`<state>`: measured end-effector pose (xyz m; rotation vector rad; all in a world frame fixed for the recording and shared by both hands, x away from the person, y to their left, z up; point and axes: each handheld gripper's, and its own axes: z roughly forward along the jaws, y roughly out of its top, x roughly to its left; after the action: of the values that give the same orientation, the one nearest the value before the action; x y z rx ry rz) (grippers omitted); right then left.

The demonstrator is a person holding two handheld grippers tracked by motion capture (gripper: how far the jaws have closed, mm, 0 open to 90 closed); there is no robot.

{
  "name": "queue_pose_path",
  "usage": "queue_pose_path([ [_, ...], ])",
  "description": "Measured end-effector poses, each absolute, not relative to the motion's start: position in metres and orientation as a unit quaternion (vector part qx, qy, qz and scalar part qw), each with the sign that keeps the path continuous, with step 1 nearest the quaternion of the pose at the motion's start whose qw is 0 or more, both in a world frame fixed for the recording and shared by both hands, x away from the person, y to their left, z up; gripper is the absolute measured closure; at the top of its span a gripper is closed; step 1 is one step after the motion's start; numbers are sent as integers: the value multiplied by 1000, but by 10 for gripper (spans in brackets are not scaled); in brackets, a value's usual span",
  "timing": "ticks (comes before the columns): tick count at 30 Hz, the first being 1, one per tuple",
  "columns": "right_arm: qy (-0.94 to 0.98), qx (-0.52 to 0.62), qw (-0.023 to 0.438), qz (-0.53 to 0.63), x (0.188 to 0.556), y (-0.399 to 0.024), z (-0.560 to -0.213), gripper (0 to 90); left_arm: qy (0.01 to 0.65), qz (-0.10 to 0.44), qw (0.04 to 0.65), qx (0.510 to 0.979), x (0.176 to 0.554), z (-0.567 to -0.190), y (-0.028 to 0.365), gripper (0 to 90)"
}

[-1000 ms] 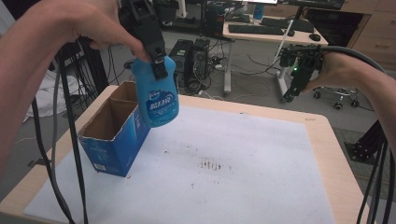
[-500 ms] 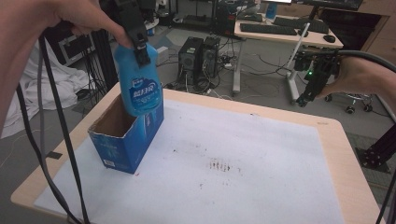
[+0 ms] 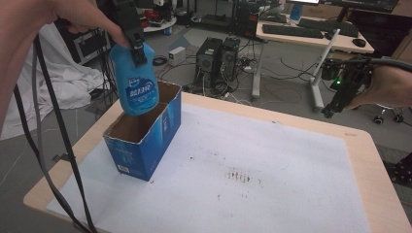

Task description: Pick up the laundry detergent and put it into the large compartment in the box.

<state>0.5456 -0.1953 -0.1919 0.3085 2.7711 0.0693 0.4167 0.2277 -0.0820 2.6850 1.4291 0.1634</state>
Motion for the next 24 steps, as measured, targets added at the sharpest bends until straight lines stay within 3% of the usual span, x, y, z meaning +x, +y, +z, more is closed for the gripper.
queue_pose_path([
  [24, 978, 104, 176, 32, 539, -194, -188, 119, 454, 37, 35, 890, 423, -145, 239, 383],
])
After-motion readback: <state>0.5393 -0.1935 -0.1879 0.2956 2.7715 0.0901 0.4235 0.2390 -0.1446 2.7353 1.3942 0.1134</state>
